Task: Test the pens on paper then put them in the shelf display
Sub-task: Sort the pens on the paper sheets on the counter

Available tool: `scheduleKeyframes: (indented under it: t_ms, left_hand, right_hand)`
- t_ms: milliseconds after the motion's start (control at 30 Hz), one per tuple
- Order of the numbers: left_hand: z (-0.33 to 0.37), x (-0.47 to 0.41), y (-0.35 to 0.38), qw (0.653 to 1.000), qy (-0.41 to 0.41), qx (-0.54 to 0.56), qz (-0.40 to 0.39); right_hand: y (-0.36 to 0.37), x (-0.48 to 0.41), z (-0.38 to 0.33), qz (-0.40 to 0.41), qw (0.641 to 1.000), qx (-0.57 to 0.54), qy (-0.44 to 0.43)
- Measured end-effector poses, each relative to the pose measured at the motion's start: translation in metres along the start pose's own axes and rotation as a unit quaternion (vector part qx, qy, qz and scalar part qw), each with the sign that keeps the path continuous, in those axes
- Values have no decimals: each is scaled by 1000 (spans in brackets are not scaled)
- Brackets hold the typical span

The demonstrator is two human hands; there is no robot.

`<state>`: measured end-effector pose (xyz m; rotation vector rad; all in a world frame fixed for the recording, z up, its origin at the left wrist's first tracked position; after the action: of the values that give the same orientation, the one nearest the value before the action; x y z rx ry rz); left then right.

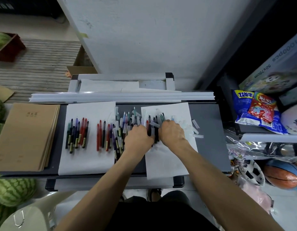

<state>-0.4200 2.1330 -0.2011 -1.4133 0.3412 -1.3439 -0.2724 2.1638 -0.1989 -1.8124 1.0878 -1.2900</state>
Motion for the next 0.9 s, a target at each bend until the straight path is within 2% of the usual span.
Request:
scheduleKeyframes:
  t_ms: [133,267,367,567,733,900]
  left_hand:
    - [2,0,1,1000,-9,16,5]
    - [5,-1,4,1000,-20,14,-2]
    - [7,-1,4,1000,-29,0,-4]
    - [6,1,7,999,-40,18,-25]
    - [6,4,9,998,-43,44,-19]
    - [10,4,11,999,-47,-9,-21]
  right_hand:
    - [-5,15,20,21,990,-139,23]
    - [-3,25,38,30,960,-271,61]
    - [4,22,41,27,945,-322,55]
    - [-1,10,39,45,957,-283,37]
    - [8,8,37,22,968,-248,40]
    - [9,10,44,65,983,-165,53]
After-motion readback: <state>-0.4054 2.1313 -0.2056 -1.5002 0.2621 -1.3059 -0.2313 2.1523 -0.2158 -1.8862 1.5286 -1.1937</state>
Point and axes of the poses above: each hand's wrist, its own x-axis away from the middle knuckle, its own y-axis out of the palm, z = x × y, the point moved 9 cm from there along -x, towards the middle knuckle, and after that the axes turned 12 degrees about -y, right-handed, at the moved point
